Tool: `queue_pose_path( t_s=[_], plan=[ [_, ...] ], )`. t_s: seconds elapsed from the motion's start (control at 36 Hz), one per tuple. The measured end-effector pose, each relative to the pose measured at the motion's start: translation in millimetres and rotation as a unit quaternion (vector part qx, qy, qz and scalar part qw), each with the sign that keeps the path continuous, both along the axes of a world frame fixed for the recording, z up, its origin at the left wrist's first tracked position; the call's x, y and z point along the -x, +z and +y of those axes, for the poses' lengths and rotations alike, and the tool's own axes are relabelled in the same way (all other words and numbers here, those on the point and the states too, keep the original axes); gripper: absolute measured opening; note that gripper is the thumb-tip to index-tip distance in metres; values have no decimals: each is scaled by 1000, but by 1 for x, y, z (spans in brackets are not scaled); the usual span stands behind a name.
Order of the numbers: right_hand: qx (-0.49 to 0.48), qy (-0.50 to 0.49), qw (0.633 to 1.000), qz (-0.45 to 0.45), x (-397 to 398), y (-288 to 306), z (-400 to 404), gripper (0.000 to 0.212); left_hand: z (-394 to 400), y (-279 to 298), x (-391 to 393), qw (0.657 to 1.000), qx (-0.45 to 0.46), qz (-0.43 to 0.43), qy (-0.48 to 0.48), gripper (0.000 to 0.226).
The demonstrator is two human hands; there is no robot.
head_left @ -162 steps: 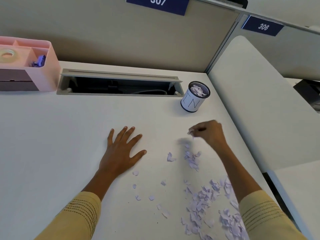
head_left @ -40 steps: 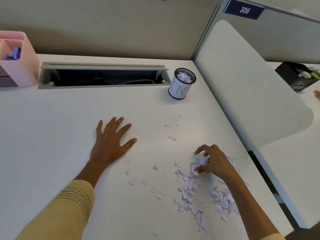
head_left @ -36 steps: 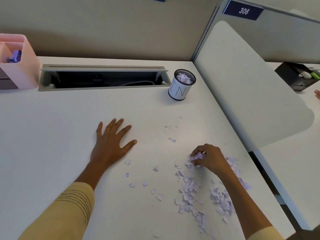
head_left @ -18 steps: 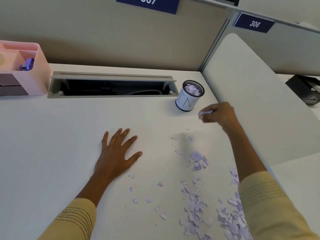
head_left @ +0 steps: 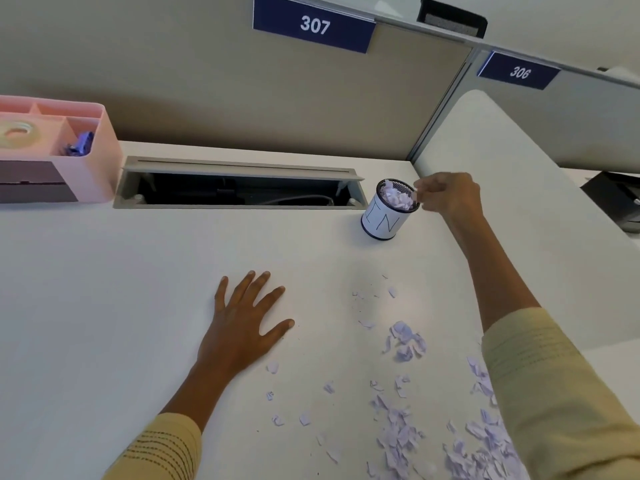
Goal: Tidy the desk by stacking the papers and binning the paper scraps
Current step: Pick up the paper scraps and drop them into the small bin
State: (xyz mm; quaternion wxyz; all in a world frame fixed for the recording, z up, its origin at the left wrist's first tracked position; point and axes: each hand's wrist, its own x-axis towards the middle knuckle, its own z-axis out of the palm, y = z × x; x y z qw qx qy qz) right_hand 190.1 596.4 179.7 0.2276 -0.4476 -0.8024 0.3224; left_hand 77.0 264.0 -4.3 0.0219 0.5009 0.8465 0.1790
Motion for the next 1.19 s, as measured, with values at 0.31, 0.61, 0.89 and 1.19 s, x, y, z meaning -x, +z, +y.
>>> queue_pose_path(
  t_s=[0.31,0.61,0.89,1.19],
  plan=[
    [173,98,934,-297,-115,-78,-89,71,0,-2,0,1000,-6,10,1,67],
    [124,89,971,-183,-108,-113,-112,13,0,-1,0,1000,-14,-4,2,70],
    [191,67,969,-141,-97,-105,-95,14,-1,-1,1,1000,-4,1,0,71],
    [204,-12,975,92,-29,-37,-21,22,0,-3,2,1000,5,4,1,69]
  ],
)
